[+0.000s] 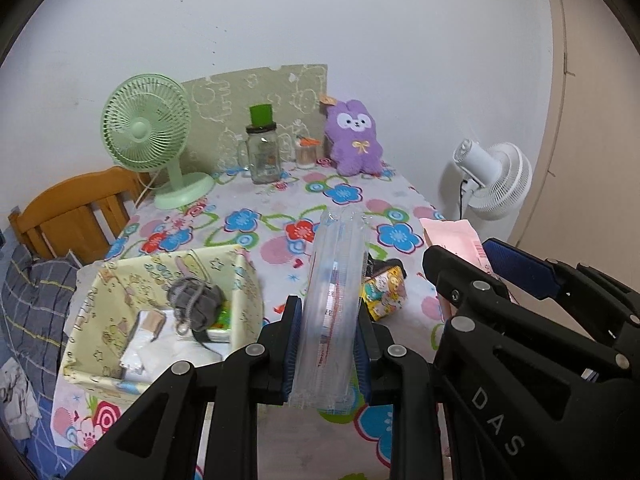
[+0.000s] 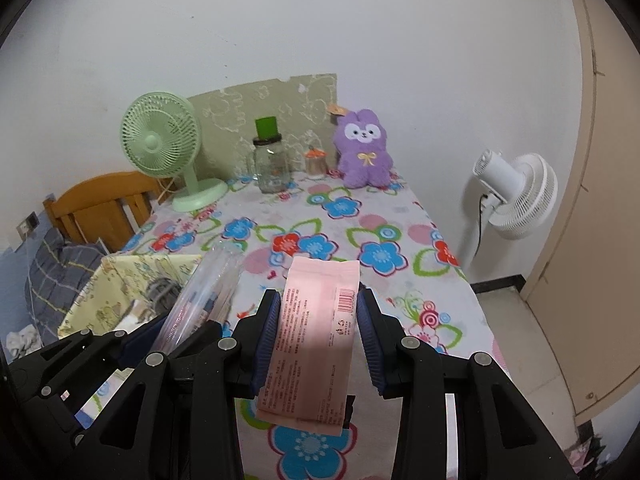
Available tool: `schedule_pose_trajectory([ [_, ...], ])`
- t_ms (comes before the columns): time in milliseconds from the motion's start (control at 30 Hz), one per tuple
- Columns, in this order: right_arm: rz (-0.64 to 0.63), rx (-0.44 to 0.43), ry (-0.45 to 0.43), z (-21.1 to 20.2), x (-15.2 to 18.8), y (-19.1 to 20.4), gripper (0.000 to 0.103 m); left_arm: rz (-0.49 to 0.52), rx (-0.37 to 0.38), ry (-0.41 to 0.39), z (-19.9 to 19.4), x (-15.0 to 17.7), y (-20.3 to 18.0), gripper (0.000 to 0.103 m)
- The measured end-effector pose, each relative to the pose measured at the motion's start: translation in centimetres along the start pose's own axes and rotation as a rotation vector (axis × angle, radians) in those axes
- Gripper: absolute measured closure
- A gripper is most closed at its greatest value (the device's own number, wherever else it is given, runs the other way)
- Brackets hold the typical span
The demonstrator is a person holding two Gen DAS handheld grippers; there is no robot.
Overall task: Organize soft objects
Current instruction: 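Carry the clear tube pack with the left tool while the right tool carries the pink packet to the box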
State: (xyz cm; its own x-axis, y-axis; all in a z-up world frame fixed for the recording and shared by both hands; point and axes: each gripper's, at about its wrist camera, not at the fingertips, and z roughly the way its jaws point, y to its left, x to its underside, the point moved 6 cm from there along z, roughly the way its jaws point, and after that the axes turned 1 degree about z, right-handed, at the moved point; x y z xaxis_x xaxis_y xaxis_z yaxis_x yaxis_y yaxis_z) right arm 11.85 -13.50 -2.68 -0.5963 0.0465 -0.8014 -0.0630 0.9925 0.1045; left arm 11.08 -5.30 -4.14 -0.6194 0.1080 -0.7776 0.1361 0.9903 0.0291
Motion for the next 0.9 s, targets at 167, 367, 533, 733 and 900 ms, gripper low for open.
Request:
schedule_pose_trajectory([
  [167, -0.016, -0.017, -0.010, -0.4, -0.8, 1.2, 0.061, -0.017, -0.013, -0.014, -0.7, -0.5, 1.3, 0.080],
  [367, -0.026, -0.052, -0.022, -0.5, -1.8, 3.3, 0.061, -0.035, -0.040, -0.038, -1.5, -1.4, 3.3, 0.080],
  [533, -0.048, -0.077, -0.026, -0.2, -2.5, 5.3, 0.061, -0.060, -0.061, -0.043, -1.6, -1.6, 5.3, 0.080],
  [733, -0.069, -0.109, -0.013, 0.9, -2.8, 8.0, 0.061, -0.086, -0.090, -0.037, -1.3, -1.5, 7.9, 0.080],
  [900, -0.086, -0.131, -0.004, 2.0, -3.0, 9.8, 0.061, -0.101, -0.113, -0.032, -0.8, -1.5, 9.9, 0.080],
])
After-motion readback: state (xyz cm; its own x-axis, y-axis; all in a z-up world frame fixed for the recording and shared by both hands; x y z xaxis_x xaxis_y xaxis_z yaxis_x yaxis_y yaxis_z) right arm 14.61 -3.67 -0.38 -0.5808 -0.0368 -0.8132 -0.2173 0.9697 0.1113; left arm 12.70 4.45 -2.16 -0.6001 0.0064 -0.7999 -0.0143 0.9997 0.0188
